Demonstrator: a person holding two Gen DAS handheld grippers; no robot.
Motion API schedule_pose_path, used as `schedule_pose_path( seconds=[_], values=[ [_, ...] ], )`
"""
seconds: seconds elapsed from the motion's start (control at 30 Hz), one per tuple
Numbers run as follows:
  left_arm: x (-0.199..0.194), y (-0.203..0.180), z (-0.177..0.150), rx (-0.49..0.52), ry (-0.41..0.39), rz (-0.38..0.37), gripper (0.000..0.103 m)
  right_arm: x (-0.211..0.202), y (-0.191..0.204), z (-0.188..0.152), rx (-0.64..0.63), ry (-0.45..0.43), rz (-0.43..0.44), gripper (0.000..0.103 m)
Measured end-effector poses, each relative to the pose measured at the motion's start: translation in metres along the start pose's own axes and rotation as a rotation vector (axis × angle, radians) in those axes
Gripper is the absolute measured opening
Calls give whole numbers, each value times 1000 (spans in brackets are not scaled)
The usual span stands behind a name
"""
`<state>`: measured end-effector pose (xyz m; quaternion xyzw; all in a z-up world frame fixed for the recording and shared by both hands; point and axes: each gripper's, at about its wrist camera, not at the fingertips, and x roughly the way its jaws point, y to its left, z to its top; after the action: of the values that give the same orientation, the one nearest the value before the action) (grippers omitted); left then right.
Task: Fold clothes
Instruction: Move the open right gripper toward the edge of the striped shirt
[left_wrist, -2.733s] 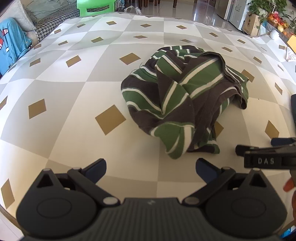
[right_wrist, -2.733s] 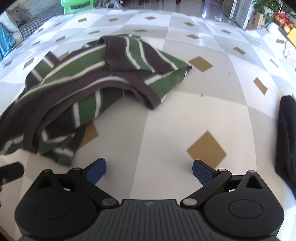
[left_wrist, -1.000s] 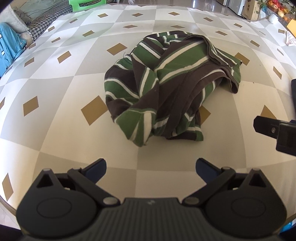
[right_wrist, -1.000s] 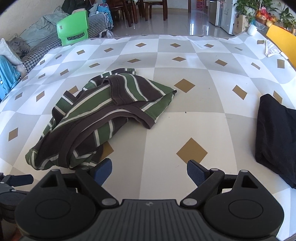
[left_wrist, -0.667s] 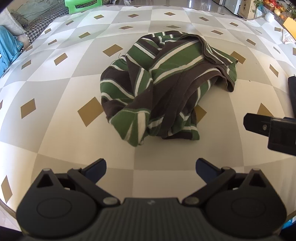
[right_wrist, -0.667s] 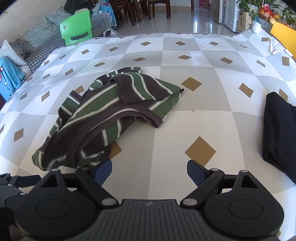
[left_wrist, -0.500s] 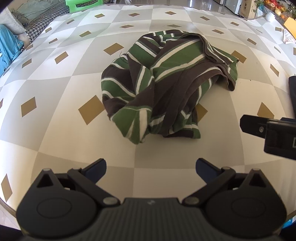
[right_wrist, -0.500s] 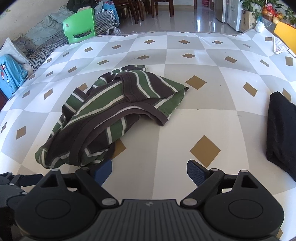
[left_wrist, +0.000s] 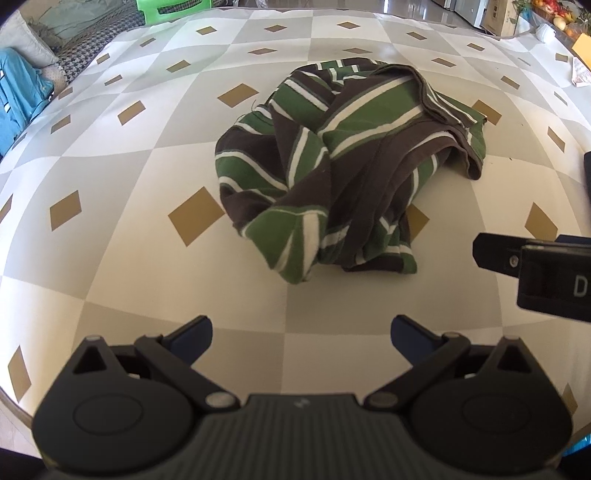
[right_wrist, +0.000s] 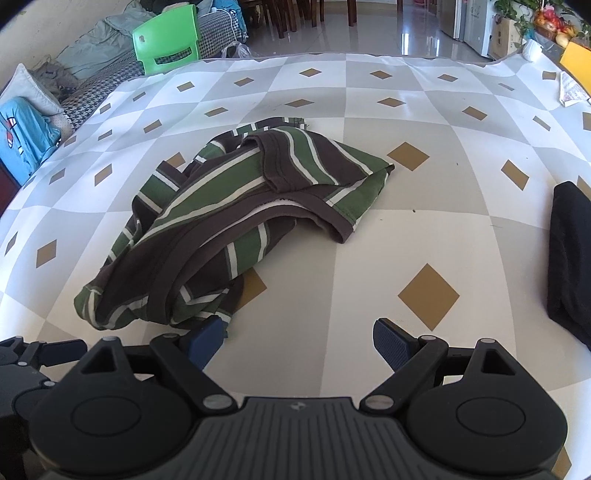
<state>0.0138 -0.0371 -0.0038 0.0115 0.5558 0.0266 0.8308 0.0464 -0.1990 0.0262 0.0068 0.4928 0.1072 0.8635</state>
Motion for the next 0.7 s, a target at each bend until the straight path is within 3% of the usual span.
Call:
schedule_pose_path(
  seconds=[0.43,0.7],
  values=[
    [2,18,3,-52,6,28,103,-1,16,2,-54,-30,1,87],
    [0,30,6,-99,-3,46,103,-3,16,7,-23,-53,-5,87]
  ],
)
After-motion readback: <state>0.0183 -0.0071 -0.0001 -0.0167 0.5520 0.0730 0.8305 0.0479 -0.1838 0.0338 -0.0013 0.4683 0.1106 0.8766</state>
